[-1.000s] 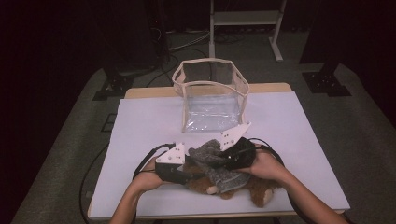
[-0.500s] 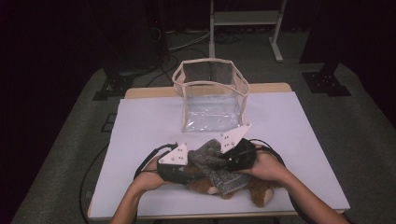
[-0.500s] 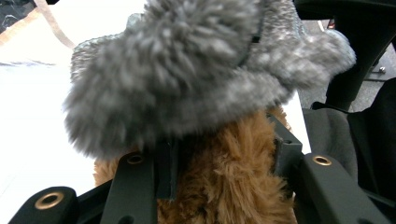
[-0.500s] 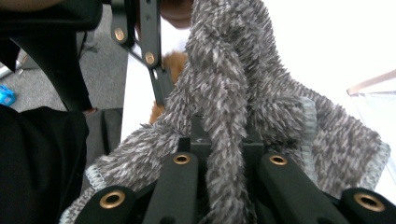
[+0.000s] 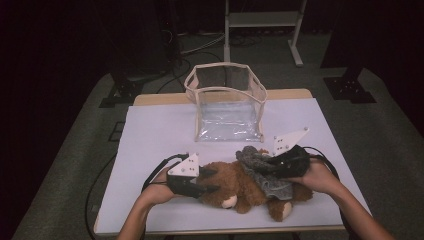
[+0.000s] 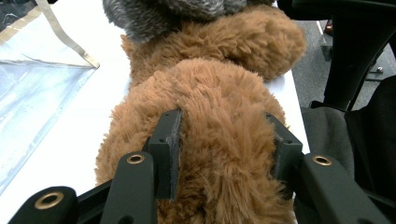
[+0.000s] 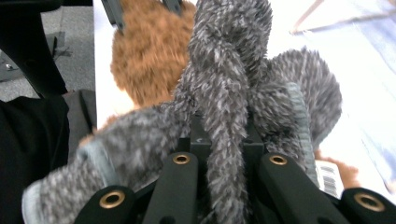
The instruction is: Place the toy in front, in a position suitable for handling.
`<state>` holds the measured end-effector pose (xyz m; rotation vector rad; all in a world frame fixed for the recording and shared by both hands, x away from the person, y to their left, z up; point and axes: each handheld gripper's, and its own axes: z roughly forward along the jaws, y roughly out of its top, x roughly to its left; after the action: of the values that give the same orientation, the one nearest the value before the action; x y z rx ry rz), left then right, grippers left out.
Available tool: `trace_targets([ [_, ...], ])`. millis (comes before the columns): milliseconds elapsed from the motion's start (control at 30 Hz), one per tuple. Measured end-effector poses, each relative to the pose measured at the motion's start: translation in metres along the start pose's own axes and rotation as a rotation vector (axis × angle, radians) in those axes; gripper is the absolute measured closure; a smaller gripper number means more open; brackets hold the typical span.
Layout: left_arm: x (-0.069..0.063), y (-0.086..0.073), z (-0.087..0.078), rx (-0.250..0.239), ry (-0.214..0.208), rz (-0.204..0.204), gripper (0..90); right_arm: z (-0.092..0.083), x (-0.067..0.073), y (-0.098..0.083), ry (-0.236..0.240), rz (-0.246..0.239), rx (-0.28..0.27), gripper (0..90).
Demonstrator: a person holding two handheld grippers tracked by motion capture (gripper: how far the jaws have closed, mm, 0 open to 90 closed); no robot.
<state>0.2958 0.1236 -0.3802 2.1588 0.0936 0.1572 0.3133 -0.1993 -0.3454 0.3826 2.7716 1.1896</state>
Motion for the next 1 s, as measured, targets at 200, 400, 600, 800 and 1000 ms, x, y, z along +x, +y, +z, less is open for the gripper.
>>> trace_targets([
  [200, 0.001, 0.003, -0.002, 0.006, 0.000, -0.007, 52.4, 0.000, 0.003, -0.009, -0.018, 0.007, -0.008, 81.0],
  [400, 0.005, 0.022, 0.000, 0.013, -0.013, -0.010, 42.4, 0.012, 0.015, -0.006, 0.002, -0.011, -0.005, 81.3],
  [600, 0.005, 0.023, 0.018, 0.101, -0.042, -0.007, 51.9, 0.016, 0.019, 0.009, -0.006, -0.043, -0.005, 81.1],
  [800, 0.002, 0.015, 0.014, 0.076, -0.050, -0.024, 53.6, 0.001, 0.005, -0.004, -0.026, -0.003, -0.017, 81.1],
  [1000, 0.002, 0.016, 0.015, 0.068, -0.044, -0.020, 52.2, -0.010, -0.012, -0.017, -0.061, 0.088, -0.046, 81.0],
])
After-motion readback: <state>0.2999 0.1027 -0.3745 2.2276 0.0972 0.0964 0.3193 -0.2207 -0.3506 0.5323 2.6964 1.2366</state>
